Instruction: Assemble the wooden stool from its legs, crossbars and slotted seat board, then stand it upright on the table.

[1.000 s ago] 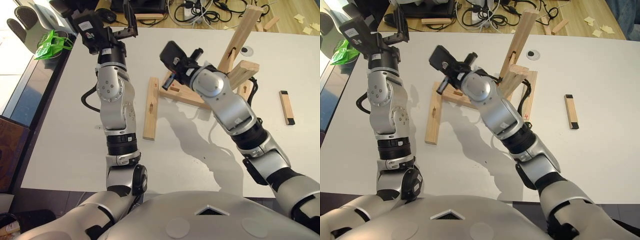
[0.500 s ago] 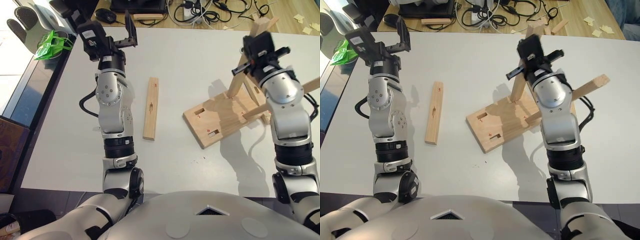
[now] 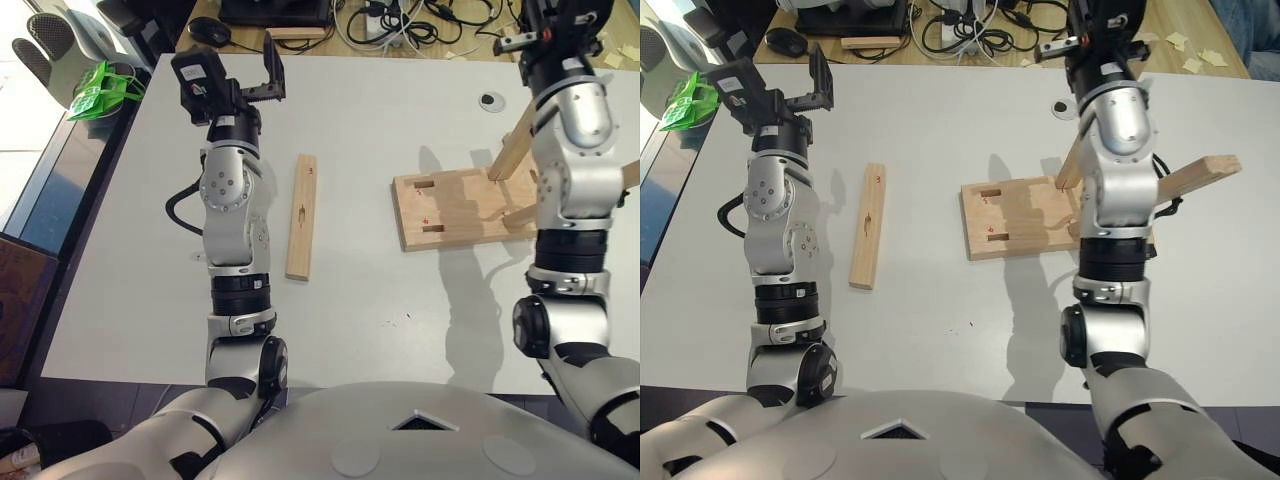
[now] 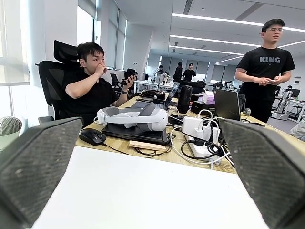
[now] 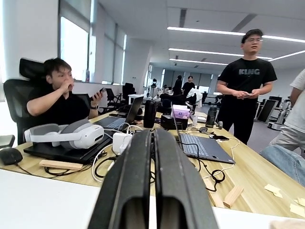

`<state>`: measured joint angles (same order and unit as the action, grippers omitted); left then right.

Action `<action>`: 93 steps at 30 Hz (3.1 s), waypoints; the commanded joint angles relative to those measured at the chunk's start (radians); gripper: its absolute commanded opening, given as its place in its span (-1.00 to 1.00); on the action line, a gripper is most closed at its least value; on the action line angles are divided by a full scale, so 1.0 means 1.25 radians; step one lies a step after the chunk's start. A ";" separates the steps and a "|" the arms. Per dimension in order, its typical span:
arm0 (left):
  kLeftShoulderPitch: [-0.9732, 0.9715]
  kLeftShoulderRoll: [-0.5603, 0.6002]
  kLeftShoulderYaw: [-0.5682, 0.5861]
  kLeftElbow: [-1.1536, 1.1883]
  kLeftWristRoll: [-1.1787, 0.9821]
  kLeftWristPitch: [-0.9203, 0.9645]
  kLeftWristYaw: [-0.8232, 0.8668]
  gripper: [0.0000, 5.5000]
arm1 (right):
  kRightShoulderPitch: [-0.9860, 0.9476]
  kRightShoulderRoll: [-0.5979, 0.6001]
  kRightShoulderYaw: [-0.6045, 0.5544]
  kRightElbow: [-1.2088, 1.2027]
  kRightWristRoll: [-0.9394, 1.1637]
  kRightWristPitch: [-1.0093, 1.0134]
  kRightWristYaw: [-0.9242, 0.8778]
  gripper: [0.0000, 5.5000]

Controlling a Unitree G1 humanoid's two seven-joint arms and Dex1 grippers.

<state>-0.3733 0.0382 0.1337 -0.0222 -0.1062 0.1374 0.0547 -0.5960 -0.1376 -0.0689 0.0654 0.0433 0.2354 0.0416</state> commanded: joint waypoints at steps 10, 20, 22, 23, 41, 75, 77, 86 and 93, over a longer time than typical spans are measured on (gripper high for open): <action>0.003 -0.002 -0.010 0.022 0.005 0.003 0.002 0.96 | -0.031 0.109 0.106 0.123 -0.292 -0.013 -0.362 -0.96; 0.022 -0.003 -0.015 0.054 0.007 -0.008 -0.002 0.96 | -0.017 -0.050 0.209 -0.085 -0.511 -0.165 -0.315 -0.96; 0.028 -0.004 -0.014 0.062 0.007 -0.013 0.001 0.96 | -0.047 -0.068 0.212 -0.103 -0.522 -0.180 -0.281 -0.96; 0.030 -0.005 -0.014 0.065 0.009 -0.017 0.002 0.96 | -0.063 -0.072 0.215 -0.115 -0.516 -0.188 -0.256 -0.96; 0.026 -0.010 -0.035 0.141 0.023 -0.078 -0.012 0.96 | -0.067 0.083 0.124 -0.297 -0.145 0.091 -0.026 -0.96; 0.026 -0.001 -0.047 0.154 0.032 -0.073 -0.035 0.96 | -0.232 -0.053 -0.090 0.352 0.157 0.293 0.319 -0.96; 0.025 -0.001 -0.048 0.156 0.034 -0.072 -0.035 0.96 | -0.249 -0.049 -0.085 0.378 0.176 0.274 0.364 -0.96; 0.022 -0.005 -0.050 0.163 0.035 -0.077 -0.034 0.96 | -0.302 -0.056 -0.093 0.338 0.207 -0.038 0.465 -0.96; 0.030 -0.012 -0.050 0.155 0.032 -0.082 -0.031 0.96 | -0.404 -0.120 -0.106 0.288 0.114 -0.266 0.332 -0.96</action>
<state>-0.3359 0.0293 0.0751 0.1760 -0.0695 0.0367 0.0121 -1.0208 -0.2328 -0.1786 0.4639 0.2254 -0.0296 0.5270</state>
